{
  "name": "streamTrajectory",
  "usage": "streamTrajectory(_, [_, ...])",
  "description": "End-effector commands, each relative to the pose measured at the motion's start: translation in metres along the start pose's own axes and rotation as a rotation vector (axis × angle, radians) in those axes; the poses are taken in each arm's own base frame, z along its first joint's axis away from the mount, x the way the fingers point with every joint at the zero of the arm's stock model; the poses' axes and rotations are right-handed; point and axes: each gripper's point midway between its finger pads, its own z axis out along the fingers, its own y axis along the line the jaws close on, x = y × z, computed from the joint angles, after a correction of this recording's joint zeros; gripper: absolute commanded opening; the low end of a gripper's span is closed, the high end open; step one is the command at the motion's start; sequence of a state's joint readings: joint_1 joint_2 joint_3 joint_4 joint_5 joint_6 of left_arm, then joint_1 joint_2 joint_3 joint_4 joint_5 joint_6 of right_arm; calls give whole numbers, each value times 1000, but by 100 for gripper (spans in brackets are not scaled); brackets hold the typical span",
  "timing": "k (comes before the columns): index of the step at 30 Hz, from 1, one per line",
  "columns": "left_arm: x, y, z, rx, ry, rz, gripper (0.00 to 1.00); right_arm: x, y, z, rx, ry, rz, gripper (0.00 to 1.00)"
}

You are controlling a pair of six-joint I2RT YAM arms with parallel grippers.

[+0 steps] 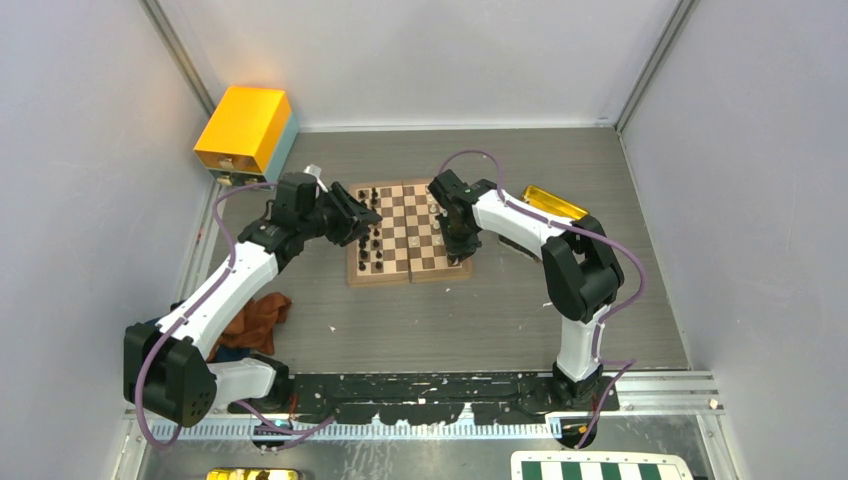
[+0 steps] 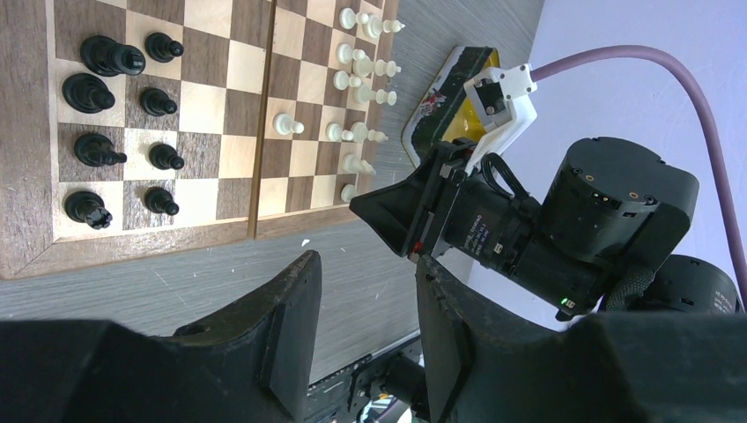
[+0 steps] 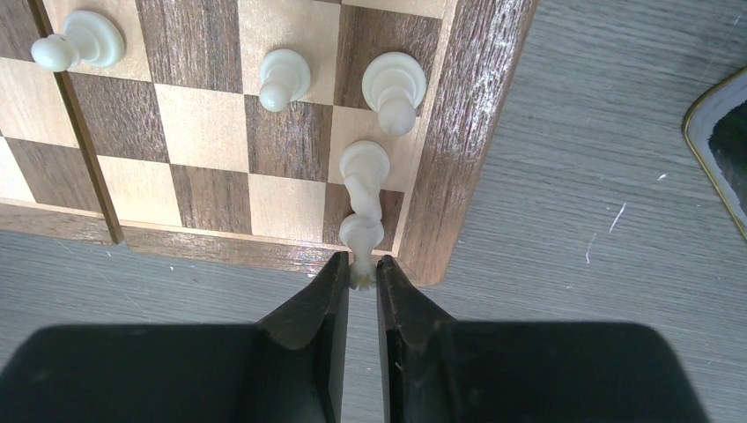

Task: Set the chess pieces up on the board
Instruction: Place the chess piece on the chessboard.

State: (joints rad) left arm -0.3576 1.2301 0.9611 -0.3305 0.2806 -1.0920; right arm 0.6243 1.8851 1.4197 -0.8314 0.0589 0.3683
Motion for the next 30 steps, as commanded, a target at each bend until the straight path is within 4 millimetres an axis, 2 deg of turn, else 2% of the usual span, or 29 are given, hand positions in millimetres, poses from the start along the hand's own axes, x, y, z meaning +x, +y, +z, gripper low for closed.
streamTrajectory(1, [-10, -23, -11, 79, -39, 23, 45, -13, 1, -24, -19, -63, -1, 10])
streamTrajectory(6, [-10, -23, -11, 80, -37, 22, 45, -12, 0, -24, -11, -60, -3, 12])
streamTrajectory(16, [-10, -23, -11, 79, -38, 22, 45, -15, 1, -25, -17, -64, -11, 29])
streamTrajectory(23, [-11, -23, -10, 78, -40, 23, 45, -19, 3, -27, -26, -76, -17, 32])
streamTrajectory(30, [-11, -22, -11, 76, -40, 24, 45, -23, 6, -37, -42, -92, -18, 33])
